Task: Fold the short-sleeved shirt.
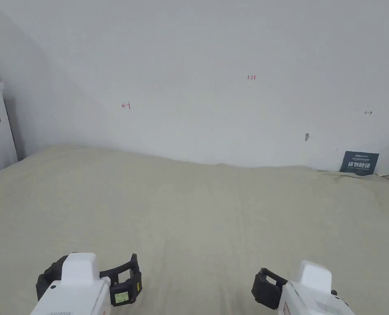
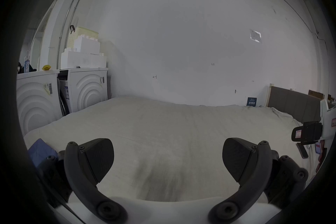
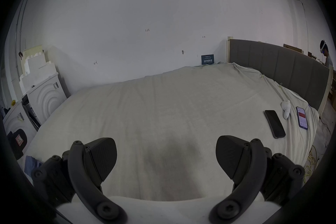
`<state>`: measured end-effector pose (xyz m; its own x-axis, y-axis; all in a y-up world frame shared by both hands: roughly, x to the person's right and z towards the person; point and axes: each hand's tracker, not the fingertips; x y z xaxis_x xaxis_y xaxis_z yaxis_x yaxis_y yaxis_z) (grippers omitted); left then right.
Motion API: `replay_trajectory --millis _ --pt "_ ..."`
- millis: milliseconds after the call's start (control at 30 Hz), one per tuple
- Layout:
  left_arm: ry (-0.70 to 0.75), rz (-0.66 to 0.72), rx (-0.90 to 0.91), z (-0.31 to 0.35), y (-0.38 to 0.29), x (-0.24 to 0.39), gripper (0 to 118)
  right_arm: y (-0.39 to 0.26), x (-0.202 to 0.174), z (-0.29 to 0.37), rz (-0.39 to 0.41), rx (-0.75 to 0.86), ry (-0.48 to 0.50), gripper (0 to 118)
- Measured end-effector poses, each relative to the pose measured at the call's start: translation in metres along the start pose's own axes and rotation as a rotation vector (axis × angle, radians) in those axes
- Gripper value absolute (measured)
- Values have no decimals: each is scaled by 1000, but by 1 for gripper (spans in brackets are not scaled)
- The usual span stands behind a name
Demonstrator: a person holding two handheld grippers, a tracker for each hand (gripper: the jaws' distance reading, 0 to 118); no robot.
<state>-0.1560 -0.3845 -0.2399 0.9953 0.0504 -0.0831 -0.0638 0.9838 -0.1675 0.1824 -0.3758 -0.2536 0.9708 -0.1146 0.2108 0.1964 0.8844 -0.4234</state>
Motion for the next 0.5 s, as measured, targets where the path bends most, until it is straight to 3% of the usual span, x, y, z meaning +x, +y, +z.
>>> replay_trajectory --millis 500 --pt "9 -12 -25 3 -1 1 118 -5 -2 2 60 31 -50 111"
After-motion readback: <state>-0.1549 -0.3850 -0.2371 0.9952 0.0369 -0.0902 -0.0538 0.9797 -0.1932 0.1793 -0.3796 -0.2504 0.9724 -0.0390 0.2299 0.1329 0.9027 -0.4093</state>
